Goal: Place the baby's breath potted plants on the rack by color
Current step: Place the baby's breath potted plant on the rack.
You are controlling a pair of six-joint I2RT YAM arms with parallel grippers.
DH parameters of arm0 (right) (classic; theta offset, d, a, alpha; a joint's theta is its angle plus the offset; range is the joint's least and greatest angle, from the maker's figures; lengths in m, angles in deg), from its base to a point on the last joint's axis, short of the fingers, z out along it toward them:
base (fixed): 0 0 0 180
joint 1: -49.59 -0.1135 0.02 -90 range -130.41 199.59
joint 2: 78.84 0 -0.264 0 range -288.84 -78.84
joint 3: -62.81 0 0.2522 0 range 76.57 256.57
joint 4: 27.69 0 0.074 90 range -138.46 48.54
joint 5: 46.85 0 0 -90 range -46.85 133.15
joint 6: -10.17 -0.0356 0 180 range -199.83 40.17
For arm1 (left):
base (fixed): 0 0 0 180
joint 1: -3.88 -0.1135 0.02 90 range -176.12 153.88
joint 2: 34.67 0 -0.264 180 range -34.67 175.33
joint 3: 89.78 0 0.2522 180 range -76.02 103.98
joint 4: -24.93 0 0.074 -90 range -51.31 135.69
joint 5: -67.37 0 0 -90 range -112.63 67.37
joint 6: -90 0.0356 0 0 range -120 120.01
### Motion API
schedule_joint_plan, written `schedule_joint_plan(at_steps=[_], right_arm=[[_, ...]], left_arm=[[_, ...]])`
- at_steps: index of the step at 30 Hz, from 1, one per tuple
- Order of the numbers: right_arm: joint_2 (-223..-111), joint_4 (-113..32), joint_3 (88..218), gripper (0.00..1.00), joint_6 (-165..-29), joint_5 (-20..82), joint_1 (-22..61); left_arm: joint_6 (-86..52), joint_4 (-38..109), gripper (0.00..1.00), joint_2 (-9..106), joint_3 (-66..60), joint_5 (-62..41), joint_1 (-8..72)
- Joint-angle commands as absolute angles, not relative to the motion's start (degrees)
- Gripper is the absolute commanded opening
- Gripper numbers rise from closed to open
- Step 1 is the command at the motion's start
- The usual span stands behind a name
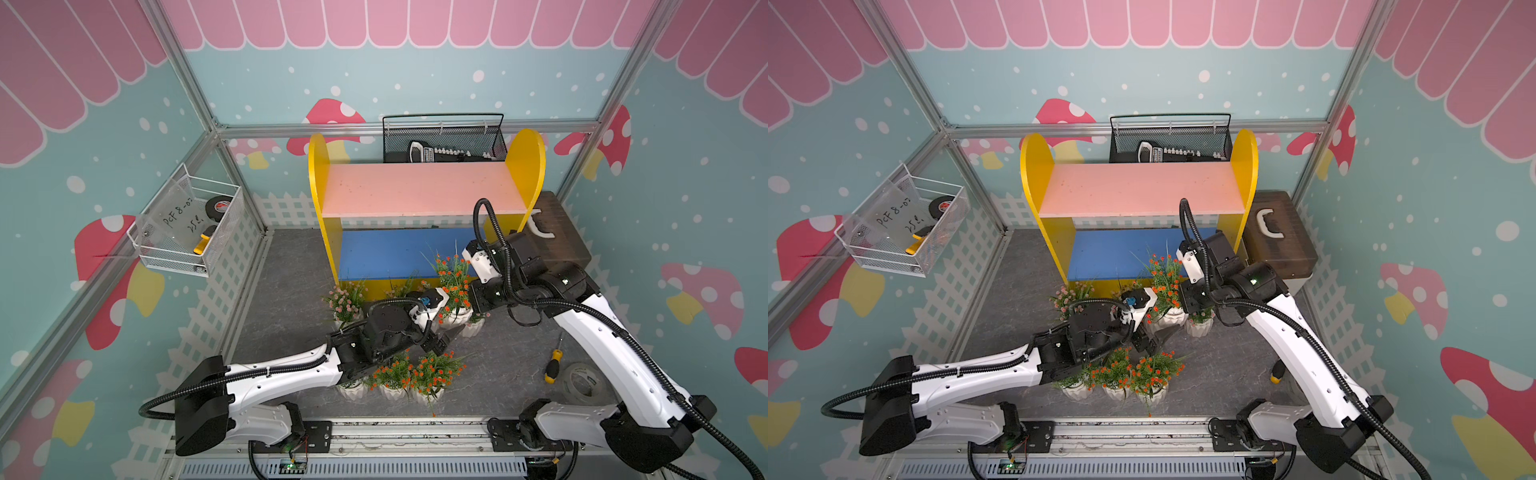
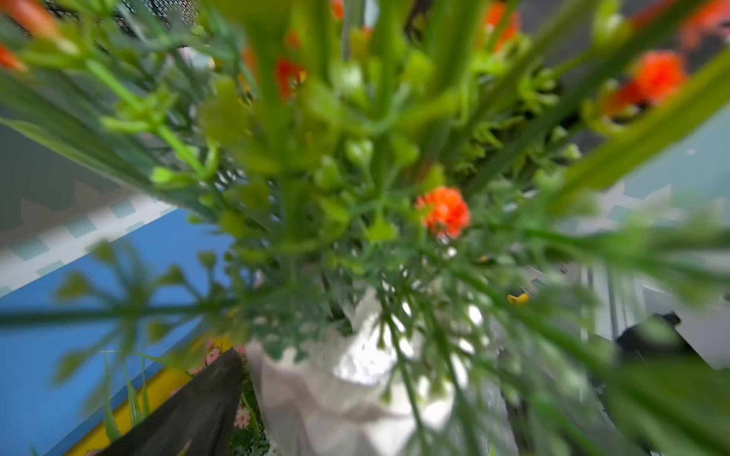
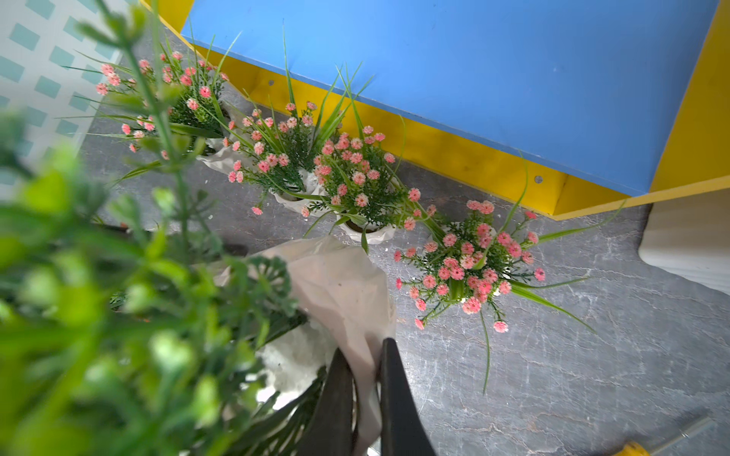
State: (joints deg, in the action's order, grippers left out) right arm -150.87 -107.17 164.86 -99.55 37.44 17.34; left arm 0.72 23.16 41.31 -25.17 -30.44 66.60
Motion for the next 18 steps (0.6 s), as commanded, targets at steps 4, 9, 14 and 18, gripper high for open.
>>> schedule_joint_plan(at_steps=[4, 9, 14, 18], right_arm=[[-150.21, -102.94, 166.79, 0.0, -99.73, 33.67, 17.59], [-150.15, -102.72, 166.85, 0.0, -99.85, 32.96, 17.6], [-150.12, -102.67, 166.92, 0.0, -99.7, 32.87, 17.55], [-150.01, -102.66, 166.94, 0.0, -99.6, 33.05, 17.6]], left_arm=[[1.94, 22.58, 0.99, 44.53, -21.02, -34.67, 67.05], [2.11, 24.45, 0.99, 46.41, -19.37, -35.1, 67.06], [2.25, 25.46, 0.99, 47.16, -18.85, -35.9, 67.04], [2.38, 26.59, 0.99, 47.49, -18.54, -36.5, 66.99]])
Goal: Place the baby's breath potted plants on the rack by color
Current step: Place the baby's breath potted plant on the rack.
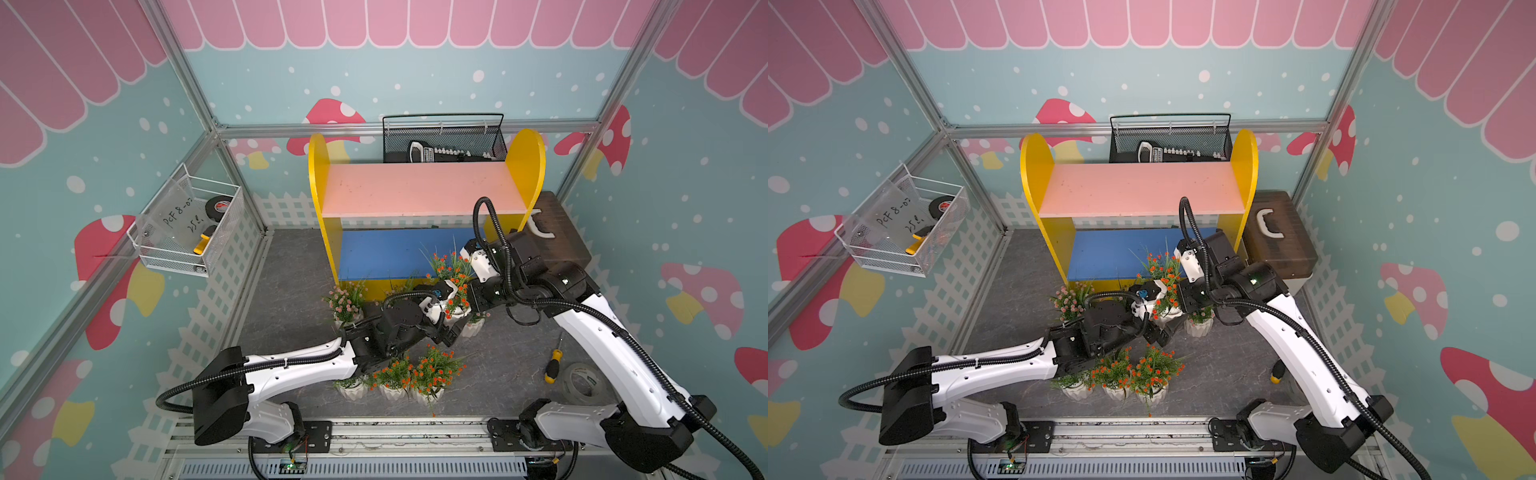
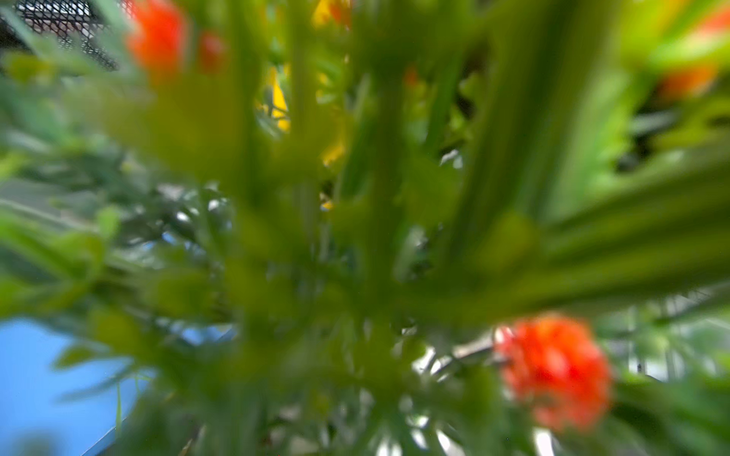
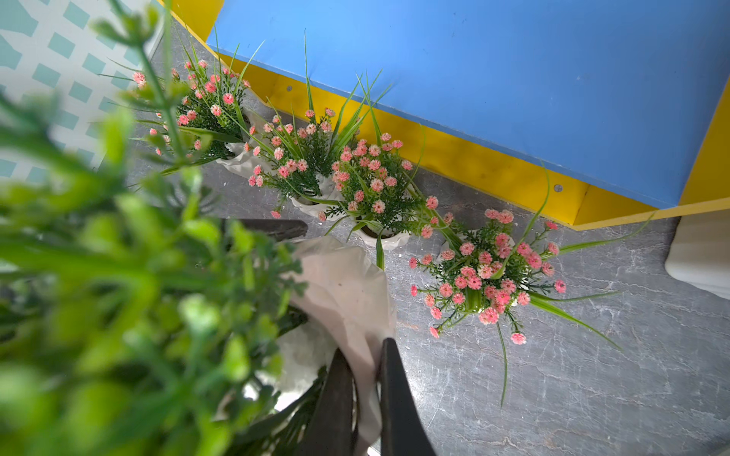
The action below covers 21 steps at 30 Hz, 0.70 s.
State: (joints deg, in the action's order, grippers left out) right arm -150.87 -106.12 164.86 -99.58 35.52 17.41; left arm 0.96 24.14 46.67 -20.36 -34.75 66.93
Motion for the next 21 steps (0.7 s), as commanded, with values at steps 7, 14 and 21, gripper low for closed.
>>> schedule_joint_plan(at_steps=[7, 14, 21], right_arm=[[-150.12, -102.7, 166.89, 0.0, -99.35, 32.79, 17.6], [-149.49, -102.7, 166.2, 0.0, -99.01, 34.43, 17.68], [-148.38, -102.1, 164.71, 0.16, -99.08, 35.33, 18.02]], left_arm=[[2.8, 27.12, 0.91, 47.91, -18.14, -36.98, 66.99], [3.43, 27.35, 0.62, 47.24, -17.2, -36.04, 67.03], [3.34, 27.46, 0.57, 46.78, -16.36, -35.37, 67.01]])
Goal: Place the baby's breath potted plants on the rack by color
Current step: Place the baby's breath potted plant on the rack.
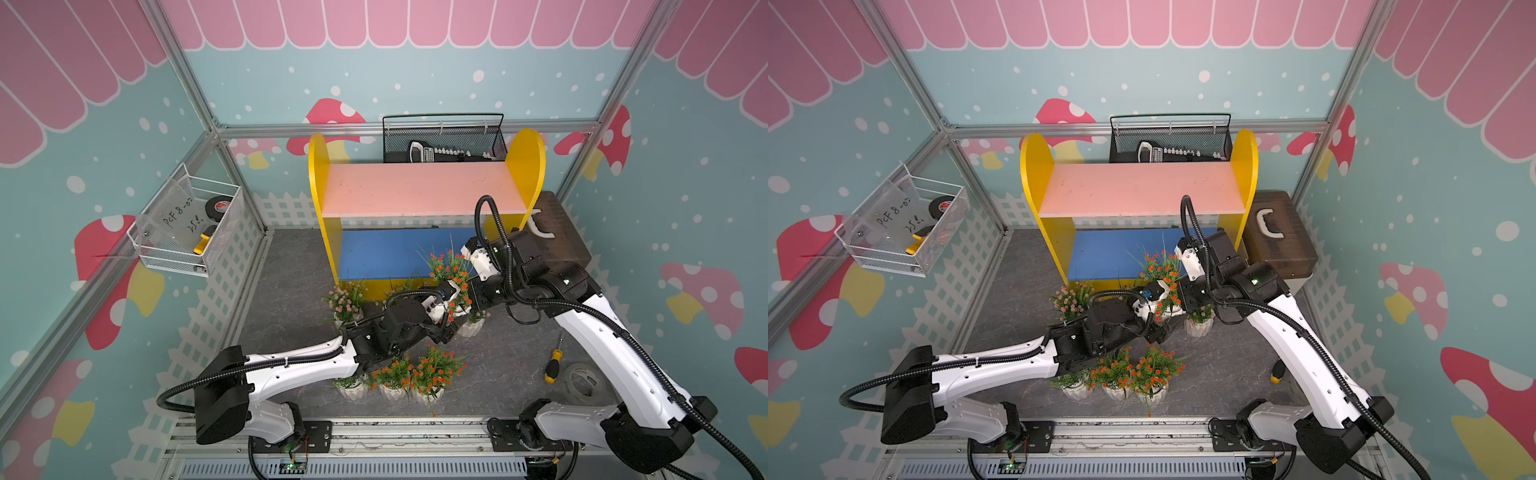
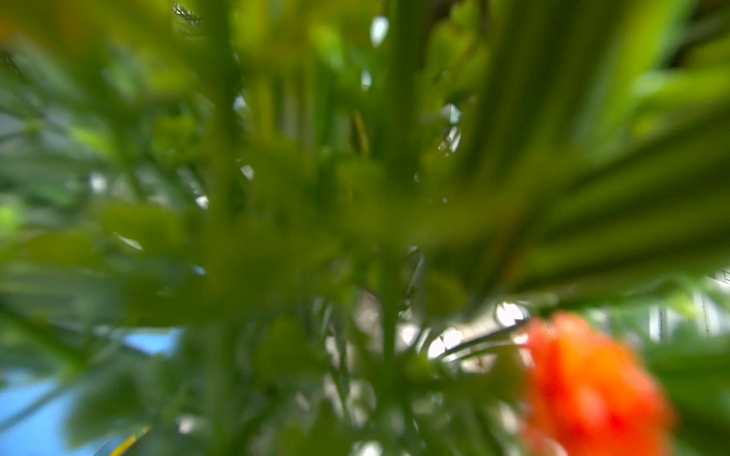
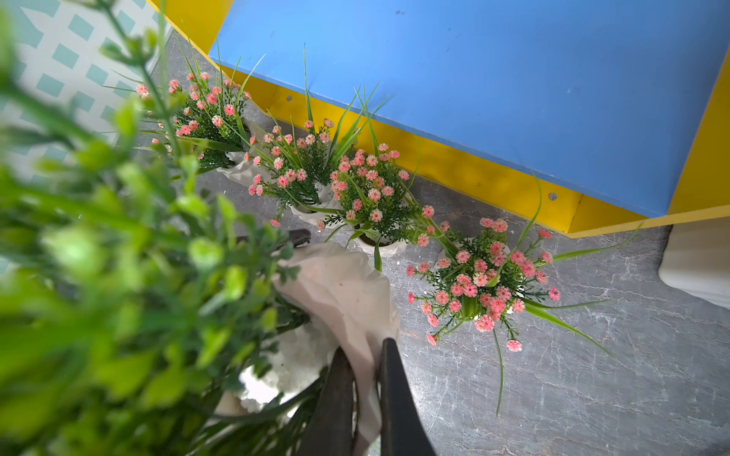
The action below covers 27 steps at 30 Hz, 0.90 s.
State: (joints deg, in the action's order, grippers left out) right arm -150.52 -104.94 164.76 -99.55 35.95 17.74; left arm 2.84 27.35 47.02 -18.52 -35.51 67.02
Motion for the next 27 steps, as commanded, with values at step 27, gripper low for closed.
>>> schedule_joint_plan(at_steps=[27], right_arm=[[-131.76, -100.94, 146.33, 0.5, -102.79, 47.64, 27.13]], left_arm=[[3.07, 43.93, 0.55, 44.0, -0.39, -38.61, 64.84]])
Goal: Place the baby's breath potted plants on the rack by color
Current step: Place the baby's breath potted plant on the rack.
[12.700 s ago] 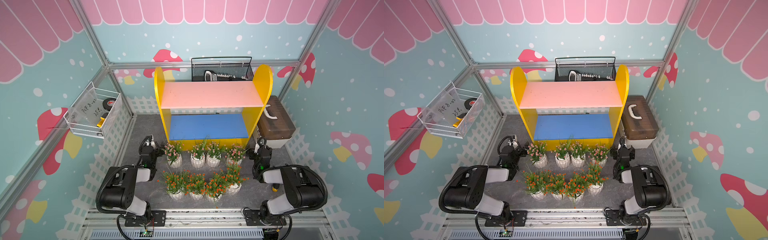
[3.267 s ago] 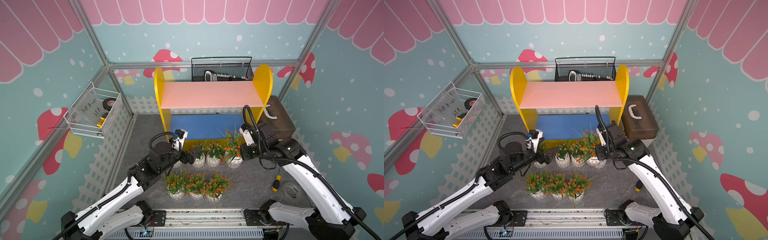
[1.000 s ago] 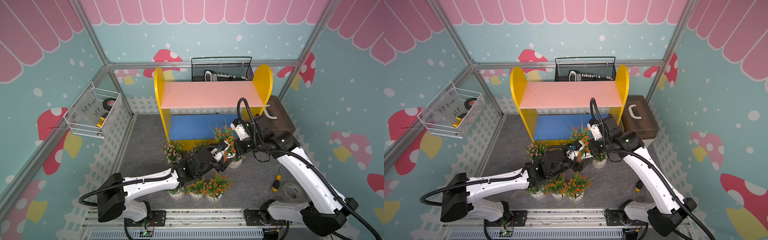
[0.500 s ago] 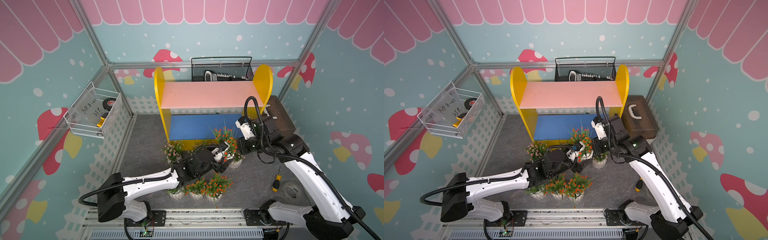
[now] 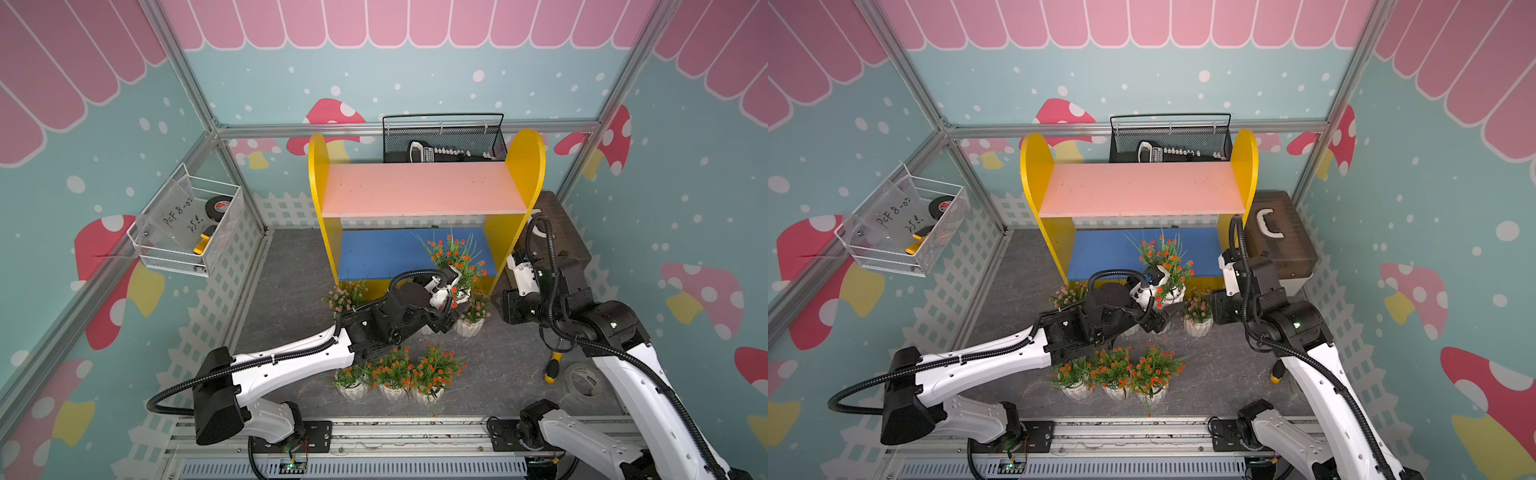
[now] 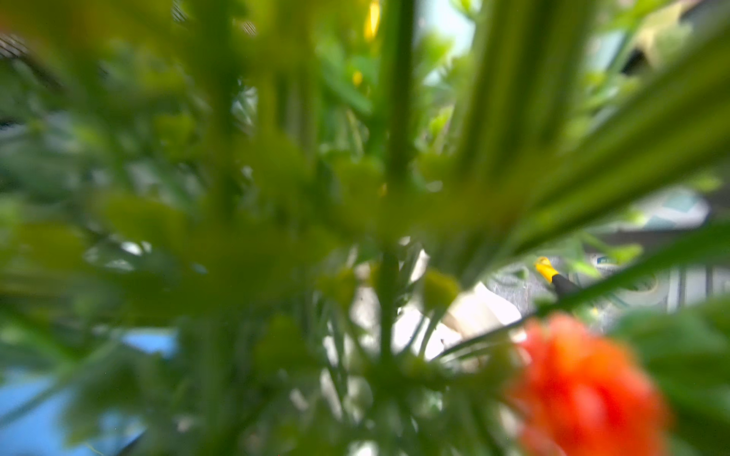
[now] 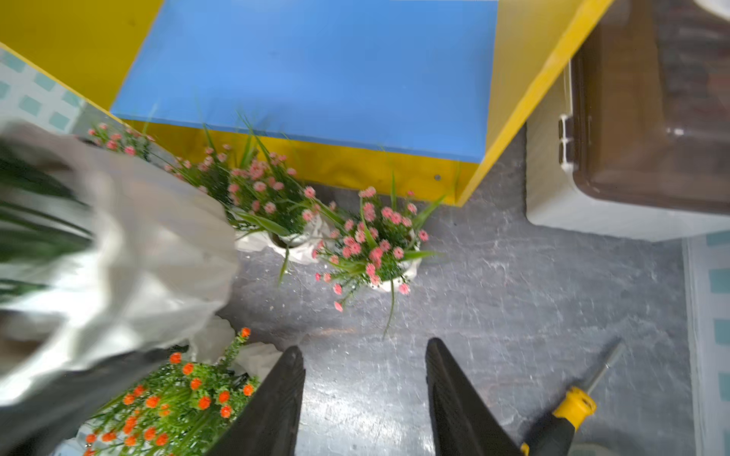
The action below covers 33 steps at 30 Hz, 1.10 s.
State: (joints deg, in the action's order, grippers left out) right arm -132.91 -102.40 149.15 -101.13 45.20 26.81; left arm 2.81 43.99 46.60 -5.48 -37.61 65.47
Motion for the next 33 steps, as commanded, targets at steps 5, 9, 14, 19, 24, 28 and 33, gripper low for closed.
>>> schedule_joint_plan(at_steps=[5, 9, 14, 19, 24, 28, 33], right_arm=[[-127.05, -97.83, 137.18, 0.5, -105.6, 47.03, 27.1], [-122.75, -96.52, 132.0, 0.5, -107.05, 47.68, 27.14], [-120.03, -96.09, 129.21, 0.5, -107.34, 45.06, 27.1], [-119.36, -95.44, 128.88, 0.5, -106.74, 43.35, 27.09], [-119.8, -94.9, 128.61, 0.5, -106.37, 42.72, 27.08], [-119.29, -94.89, 128.52, 0.5, -106.44, 42.6, 27.09], [-118.74, -94.89, 128.55, 0.5, -106.55, 42.55, 27.09]], left_arm=[[3.0, 49.49, 0.54, 45.95, 8.67, -38.58, 63.52], [2.73, 52.85, 0.54, 48.07, 15.75, -38.0, 62.16], [1.26, 58.54, 0.54, 54.19, 28.14, -35.78, 59.3], [0.84, 62.57, 0.55, 61.01, 40.4, -34.81, 57.33], [1.63, 67.27, 0.55, 68.56, 53.86, -34.07, 56.03], [1.85, 70.0, 0.55, 75.05, 63.95, -33.06, 54.89], [1.1, 69.92, 0.56, 81.22, 72.59, -32.05, 53.14]])
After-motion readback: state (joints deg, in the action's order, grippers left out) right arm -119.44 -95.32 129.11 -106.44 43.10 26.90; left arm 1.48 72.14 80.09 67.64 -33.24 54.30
